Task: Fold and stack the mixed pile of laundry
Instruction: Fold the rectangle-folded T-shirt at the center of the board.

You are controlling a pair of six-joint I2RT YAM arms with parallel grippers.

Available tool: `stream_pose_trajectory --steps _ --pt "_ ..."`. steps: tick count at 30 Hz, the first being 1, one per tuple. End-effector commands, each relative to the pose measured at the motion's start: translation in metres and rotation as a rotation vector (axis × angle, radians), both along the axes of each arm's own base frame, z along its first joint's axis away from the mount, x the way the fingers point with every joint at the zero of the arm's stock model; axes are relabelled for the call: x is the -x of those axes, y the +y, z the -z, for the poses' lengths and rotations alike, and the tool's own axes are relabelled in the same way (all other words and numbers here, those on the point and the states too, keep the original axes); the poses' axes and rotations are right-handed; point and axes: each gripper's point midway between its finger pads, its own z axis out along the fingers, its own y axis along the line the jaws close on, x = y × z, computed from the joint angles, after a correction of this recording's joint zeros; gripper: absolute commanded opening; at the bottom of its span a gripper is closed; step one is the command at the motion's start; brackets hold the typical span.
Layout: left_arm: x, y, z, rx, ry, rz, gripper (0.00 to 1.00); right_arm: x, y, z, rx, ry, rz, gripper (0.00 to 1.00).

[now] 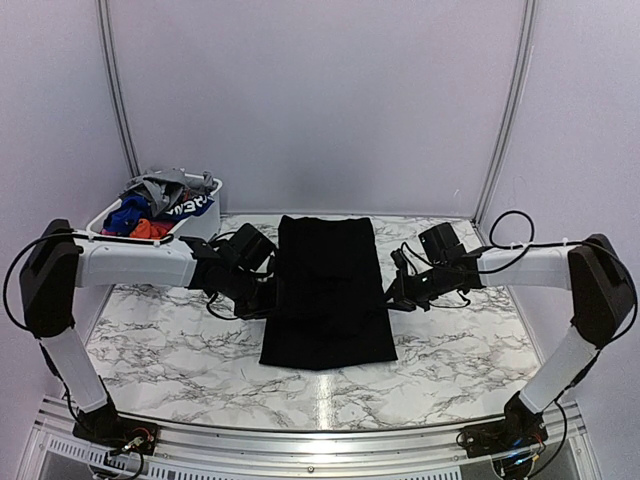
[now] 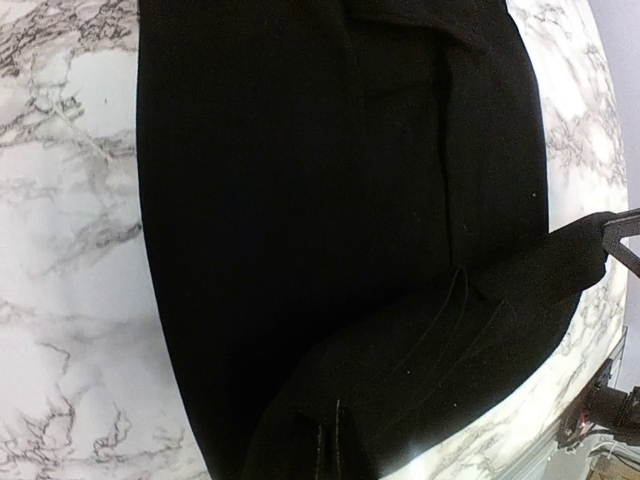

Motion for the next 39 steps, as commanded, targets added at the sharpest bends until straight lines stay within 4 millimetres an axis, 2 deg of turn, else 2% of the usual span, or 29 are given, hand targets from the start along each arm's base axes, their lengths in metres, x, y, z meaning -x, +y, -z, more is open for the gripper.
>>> stream_pose_trajectory --steps 1,7,14,20,26,33,39 --pt "-0.024 -0.002 -0.001 -0.021 -0.025 0.033 0.00 -0.034 -0.001 -0.013 -0.036 -0.079 -0.007 0.00" --pt "-0.051 0.006 0.006 -0.014 -0.020 0.001 0.00 -0.063 -0.006 -0.007 -0.051 -0.087 0.005 0.00" --pt "-0.071 0.001 0.012 0.024 -0.034 0.005 0.00 -0.083 0.000 0.002 -0.099 -0.085 -0.010 0.00" --pt "-0.090 0.000 0.013 0.046 -0.051 -0.009 0.00 -0.102 -0.008 -0.001 -0.111 -0.102 0.012 0.00" --pt "-0.101 0.001 0.020 0.044 -0.047 -0.016 0.00 -0.115 -0.006 0.009 -0.102 -0.090 0.002 0.00" --pt "-0.113 0.003 0.033 0.037 -0.038 -0.028 0.00 -0.120 -0.008 0.024 -0.077 -0.078 0.018 0.00" --pt "-0.126 0.005 0.034 0.049 -0.062 -0.048 0.00 -0.131 -0.011 0.023 -0.065 -0.093 0.036 0.00"
